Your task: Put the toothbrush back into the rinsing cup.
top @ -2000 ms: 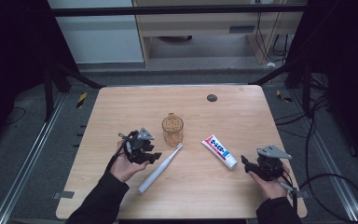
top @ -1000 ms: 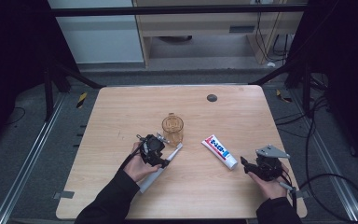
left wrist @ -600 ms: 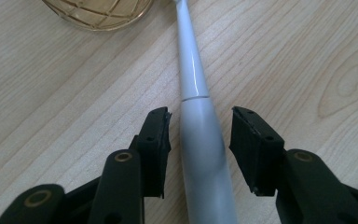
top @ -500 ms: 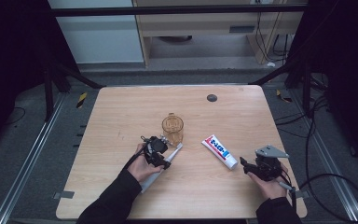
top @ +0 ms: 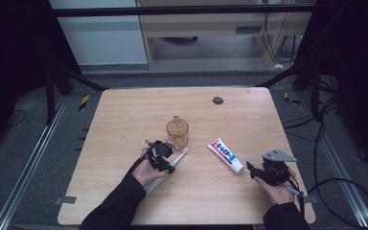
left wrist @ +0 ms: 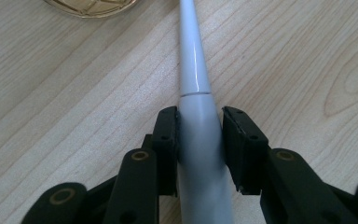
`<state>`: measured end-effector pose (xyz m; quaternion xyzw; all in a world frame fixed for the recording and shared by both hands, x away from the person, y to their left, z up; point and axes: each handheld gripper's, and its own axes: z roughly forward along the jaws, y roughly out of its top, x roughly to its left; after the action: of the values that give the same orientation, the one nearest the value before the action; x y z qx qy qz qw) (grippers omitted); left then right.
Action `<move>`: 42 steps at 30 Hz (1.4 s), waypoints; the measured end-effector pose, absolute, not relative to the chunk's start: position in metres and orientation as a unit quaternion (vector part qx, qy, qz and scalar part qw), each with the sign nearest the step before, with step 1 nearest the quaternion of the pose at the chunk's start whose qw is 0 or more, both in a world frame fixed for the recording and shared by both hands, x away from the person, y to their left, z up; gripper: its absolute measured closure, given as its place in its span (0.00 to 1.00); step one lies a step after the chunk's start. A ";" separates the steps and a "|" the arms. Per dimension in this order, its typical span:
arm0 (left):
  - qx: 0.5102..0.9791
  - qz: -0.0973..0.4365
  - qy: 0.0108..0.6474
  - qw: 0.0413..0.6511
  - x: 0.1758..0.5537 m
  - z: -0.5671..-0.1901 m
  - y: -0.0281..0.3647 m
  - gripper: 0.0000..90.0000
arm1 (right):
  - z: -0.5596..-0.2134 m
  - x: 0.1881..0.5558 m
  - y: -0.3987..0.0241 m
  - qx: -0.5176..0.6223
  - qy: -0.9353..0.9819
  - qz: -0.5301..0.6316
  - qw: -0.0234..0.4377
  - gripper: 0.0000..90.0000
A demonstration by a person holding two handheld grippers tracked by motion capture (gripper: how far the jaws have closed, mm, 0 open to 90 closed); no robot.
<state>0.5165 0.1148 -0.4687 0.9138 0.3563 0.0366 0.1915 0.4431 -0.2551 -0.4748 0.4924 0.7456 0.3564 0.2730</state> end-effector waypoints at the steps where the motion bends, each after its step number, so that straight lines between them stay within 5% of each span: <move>1: 0.914 0.036 0.357 0.191 0.516 -0.469 0.115 0.74 | -0.475 0.443 -0.255 0.492 0.746 0.356 0.273 0.35; 14: 0.917 0.040 0.351 0.186 0.514 -0.465 0.117 0.75 | -0.475 0.443 -0.256 0.492 0.745 0.356 0.275 0.35; 42: 0.876 0.093 0.358 0.310 0.496 -0.404 0.153 0.75 | -0.476 0.443 -0.256 0.493 0.745 0.355 0.275 0.35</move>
<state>0.4960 0.1530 -0.4036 0.8760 0.3576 0.0929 0.3101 0.4427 -0.2559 -0.4759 0.4934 0.7448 0.3552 0.2750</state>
